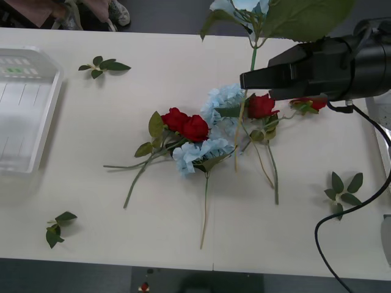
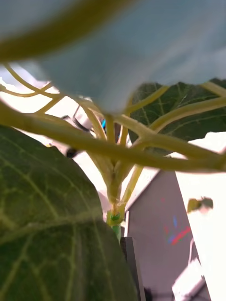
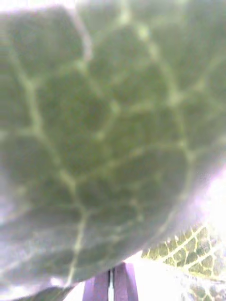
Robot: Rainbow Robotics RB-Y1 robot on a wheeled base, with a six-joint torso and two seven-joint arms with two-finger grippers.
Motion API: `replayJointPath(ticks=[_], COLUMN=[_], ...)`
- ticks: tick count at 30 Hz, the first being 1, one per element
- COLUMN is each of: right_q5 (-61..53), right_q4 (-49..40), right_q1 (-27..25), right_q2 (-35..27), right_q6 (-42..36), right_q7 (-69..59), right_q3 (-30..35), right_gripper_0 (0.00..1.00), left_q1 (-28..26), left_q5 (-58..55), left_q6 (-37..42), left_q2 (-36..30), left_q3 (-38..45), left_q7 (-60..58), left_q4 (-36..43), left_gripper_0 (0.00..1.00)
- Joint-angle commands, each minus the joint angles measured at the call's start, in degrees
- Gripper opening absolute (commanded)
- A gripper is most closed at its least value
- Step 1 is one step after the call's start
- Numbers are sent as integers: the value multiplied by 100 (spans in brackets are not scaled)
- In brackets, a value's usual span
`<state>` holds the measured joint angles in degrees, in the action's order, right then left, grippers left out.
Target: Put the red flowers into the right box and the blue flowers into the left box
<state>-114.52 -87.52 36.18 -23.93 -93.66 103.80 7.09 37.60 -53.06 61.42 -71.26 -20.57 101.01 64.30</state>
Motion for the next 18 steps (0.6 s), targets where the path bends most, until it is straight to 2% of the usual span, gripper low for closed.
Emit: replayJointPath(ticks=[1,3,4,7,8,10,13,17,18], right_q5=[-9,-9,-9,123,175,351,492,764,817], right_q4=[-90,-90,-90,-90,-90,-90,-90,-90,-90], right_q1=[381,469,496,671,698,786,882,1014,1041], right_q2=[125,143,152,213,231,301,398,494,521], right_q6=[366,603,674,920,937,999,1034,1254,1289], right_q7=[-124,-88,-71,184,246,377,395,518,553], right_q3=[-296,-471,-524,-647,-647,-647,-656,-735,-744], right_gripper_0=[0,0,0,0,0,0,0,0,0], left_q1=[125,125,116,116,116,116,116,107,107], left_q5=[67,67,67,41,15,-100,-407,-1444,-1726], left_q6=[-254,-456,-508,-658,-658,-658,-675,-570,-508], left_q2=[-63,-63,-72,-63,-63,-81,-151,-468,-564], left_q3=[18,-158,-202,-272,-263,-263,-272,-263,-263], left_q7=[235,235,235,252,261,279,305,358,358], left_q4=[-172,-199,-207,-331,-331,-322,-304,127,250], left_gripper_0=[28,46,48,63,65,75,86,100,100])
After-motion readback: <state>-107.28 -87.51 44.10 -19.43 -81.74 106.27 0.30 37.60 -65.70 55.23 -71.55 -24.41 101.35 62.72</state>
